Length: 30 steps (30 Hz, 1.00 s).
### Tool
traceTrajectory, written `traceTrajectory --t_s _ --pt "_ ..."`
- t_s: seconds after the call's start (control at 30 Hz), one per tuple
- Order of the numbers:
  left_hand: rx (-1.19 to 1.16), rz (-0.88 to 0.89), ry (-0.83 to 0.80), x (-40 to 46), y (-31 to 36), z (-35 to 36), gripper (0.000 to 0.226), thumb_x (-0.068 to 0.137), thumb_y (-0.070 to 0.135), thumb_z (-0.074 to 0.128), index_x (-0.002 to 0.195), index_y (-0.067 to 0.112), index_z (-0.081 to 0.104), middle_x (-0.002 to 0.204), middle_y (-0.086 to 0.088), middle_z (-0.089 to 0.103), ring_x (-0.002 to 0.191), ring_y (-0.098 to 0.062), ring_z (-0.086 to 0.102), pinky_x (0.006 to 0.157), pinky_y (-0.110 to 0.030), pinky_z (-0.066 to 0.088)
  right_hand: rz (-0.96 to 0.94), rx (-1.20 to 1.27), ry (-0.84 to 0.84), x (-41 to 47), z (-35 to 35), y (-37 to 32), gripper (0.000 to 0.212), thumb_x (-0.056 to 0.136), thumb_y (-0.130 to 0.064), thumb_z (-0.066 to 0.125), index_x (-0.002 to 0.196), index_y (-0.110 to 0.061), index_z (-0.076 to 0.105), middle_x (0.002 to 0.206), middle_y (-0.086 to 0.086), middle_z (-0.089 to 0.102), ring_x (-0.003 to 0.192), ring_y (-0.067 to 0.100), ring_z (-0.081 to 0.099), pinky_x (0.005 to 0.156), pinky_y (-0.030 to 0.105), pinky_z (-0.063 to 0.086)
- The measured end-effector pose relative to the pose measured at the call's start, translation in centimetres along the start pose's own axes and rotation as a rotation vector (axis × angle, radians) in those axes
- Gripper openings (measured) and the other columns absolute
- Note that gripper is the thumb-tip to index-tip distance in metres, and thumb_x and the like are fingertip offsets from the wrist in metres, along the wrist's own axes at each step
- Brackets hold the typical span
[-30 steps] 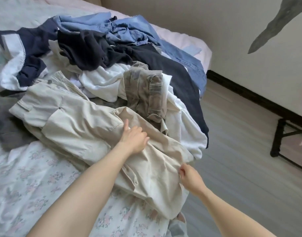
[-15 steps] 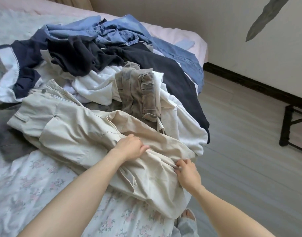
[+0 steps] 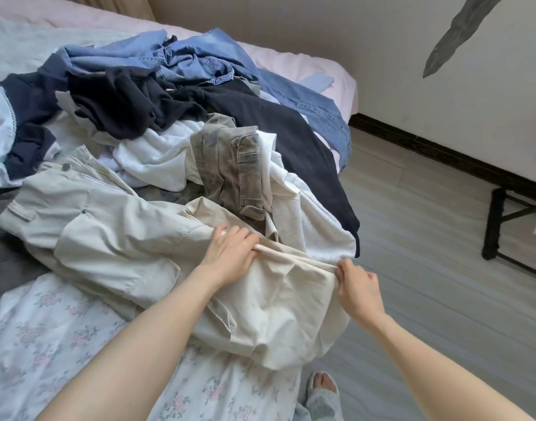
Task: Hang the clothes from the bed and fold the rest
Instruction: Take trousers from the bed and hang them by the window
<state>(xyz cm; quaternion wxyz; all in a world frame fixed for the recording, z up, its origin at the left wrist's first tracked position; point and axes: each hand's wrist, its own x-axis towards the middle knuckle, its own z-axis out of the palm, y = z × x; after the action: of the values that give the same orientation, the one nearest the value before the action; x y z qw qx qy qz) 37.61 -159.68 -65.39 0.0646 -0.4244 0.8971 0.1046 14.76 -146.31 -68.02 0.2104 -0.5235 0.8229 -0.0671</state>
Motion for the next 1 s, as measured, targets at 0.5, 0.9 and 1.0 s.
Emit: traceTrajectory --t_s 0.5,0.9,1.0 --pt "-0.136 -0.502 0.232 -6.3 -5.6 2.5 0.068 0.089 0.023 0.055 0.147 0.019 0.02 0.154 -0.013 0.019 0.142 -0.036 0.016 0.109 -0.06 0.014 -0.806 -0.265 0.045 0.1 2.3 -14.0 0.06 0.069 -0.012 0.069 0.128 -0.009 0.056 0.134 0.01 0.054 0.125 0.029 0.05 0.099 0.06 0.038" --pt "0.054 -0.67 0.0 -7.6 -17.4 5.0 0.061 0.095 0.052 0.021 0.146 0.037 -0.01 0.155 -0.007 -0.019 0.141 -0.033 -0.02 0.112 -0.052 -0.015 -0.741 -0.599 -0.337 7.6 7.6 -25.7 0.059 0.098 -0.044 0.016 0.15 -0.021 -0.001 0.157 0.001 -0.011 0.144 0.021 -0.015 0.113 0.044 -0.014" --pt "0.069 -0.744 -0.025 -8.2 -19.9 4.8 0.06 0.094 0.055 0.019 0.146 0.039 -0.006 0.156 -0.004 -0.018 0.141 -0.031 -0.021 0.107 -0.053 -0.021 -0.69 -0.663 -0.377 8.6 8.5 -26.7 0.059 0.098 -0.044 0.018 0.149 -0.017 0.007 0.157 0.002 -0.002 0.144 0.023 -0.007 0.114 0.046 -0.007"
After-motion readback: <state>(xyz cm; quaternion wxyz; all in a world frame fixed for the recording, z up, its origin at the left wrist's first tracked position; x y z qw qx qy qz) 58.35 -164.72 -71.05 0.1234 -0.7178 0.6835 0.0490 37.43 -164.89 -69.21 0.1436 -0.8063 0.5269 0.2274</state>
